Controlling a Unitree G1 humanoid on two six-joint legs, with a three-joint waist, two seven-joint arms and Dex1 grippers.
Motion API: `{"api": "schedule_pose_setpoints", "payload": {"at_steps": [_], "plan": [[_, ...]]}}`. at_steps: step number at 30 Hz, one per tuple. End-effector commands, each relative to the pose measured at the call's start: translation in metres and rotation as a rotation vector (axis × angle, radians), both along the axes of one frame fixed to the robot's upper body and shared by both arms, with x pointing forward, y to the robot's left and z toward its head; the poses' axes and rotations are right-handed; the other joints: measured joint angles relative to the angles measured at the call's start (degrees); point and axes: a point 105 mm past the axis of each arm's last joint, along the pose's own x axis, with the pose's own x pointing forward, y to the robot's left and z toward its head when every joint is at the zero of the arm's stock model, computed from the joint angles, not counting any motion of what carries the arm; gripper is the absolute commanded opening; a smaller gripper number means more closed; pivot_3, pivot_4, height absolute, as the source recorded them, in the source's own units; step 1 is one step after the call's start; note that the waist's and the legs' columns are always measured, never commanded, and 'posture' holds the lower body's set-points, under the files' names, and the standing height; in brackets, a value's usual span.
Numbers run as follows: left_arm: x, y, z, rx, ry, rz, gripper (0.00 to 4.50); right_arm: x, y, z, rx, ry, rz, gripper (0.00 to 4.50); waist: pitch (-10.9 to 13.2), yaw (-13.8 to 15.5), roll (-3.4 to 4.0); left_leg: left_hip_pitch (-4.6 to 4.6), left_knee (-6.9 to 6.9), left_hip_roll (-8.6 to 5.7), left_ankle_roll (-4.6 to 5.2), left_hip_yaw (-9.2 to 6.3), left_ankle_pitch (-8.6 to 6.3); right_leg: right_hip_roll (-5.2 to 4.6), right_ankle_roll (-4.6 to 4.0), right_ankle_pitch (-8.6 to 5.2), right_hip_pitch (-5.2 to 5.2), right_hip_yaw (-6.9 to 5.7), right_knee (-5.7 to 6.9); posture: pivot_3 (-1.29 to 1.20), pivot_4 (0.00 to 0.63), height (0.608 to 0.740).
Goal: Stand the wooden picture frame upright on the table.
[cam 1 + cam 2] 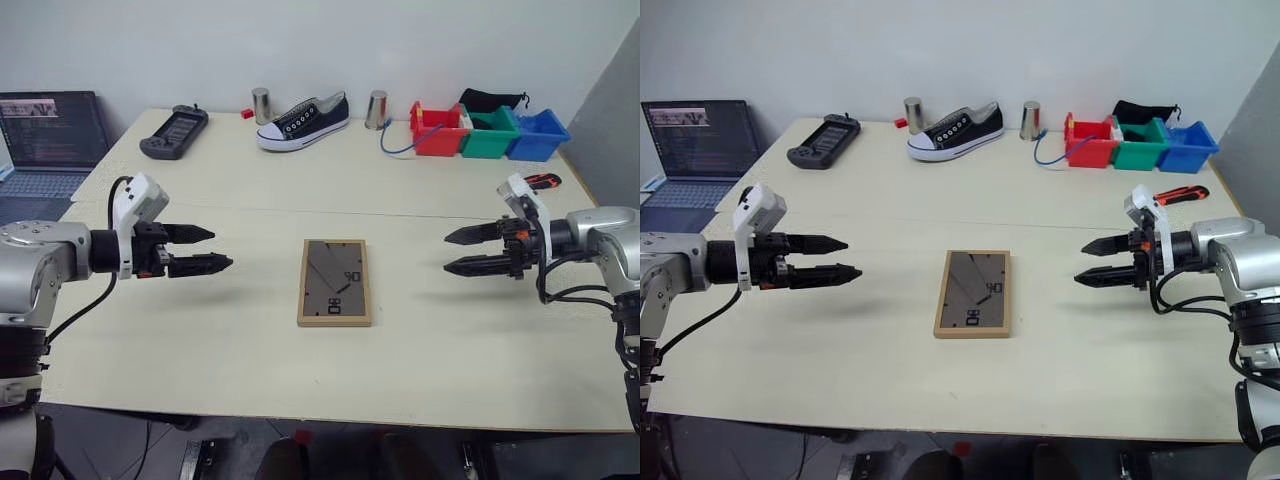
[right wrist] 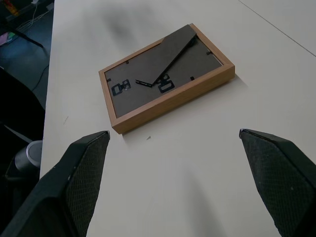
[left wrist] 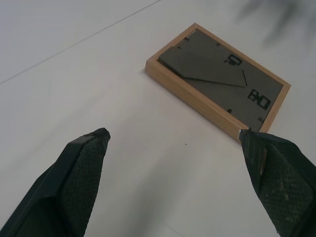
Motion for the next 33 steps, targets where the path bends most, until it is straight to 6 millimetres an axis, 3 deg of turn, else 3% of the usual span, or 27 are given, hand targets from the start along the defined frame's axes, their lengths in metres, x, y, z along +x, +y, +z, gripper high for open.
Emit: {"api": "schedule_pose_setpoints", "payload": {"at_steps": [1,17,21,23,26,33], "plan": [[-0.001,0.001,0.009,0.003,-0.020,-0.005,4.50,-0.002,-0.002,0.013,0.007,-0.050,0.001,4.46,0.0,0.0,0.01,0.00,0.00,0.00,0.00,0.00,0.00,0.00,0.00,0.00,0.00,0.00,0.00,0.00,0.150,0.740],[0.006,-0.005,0.000,-0.070,0.089,0.042,4.50,0.001,-0.001,0.005,-0.022,-0.056,0.001,4.46,0.0,0.0,0.01,-0.01,0.02,-0.01,0.00,0.00,0.00,0.00,0.00,0.00,-0.03,0.00,0.04,0.00,0.150,0.740],[0.001,-0.021,-0.001,-0.273,0.276,0.080,4.50,0.000,0.004,0.002,-0.042,-0.063,0.037,4.46,0.0,0.0,0.01,-0.01,0.04,-0.01,0.00,-0.02,0.00,0.00,0.00,0.00,-0.03,-0.01,0.06,0.00,0.150,0.740],[-0.006,-0.030,-0.006,-0.414,0.455,0.094,4.50,-0.001,0.008,0.001,-0.044,-0.057,0.059,4.46,0.0,-0.1,0.01,-0.01,0.05,-0.01,0.00,-0.01,0.00,0.00,0.00,0.00,-0.02,0.01,0.07,0.00,0.150,0.740],[-0.008,-0.039,-0.025,-0.506,0.636,0.147,4.50,0.000,0.014,-0.003,-0.053,-0.047,0.089,4.46,0.0,-0.2,0.01,-0.01,0.08,-0.01,0.00,-0.05,0.00,0.00,0.01,-0.01,-0.02,-0.01,0.14,0.00,0.150,0.740],[-0.002,-0.052,-0.054,-0.452,0.724,0.171,4.50,0.003,0.025,-0.015,-0.053,0.001,0.105,4.46,0.0,-0.2,0.01,0.01,0.12,0.00,-0.03,-0.08,0.01,0.00,0.01,-0.01,-0.02,-0.03,0.18,0.00,0.150,0.740]]}}
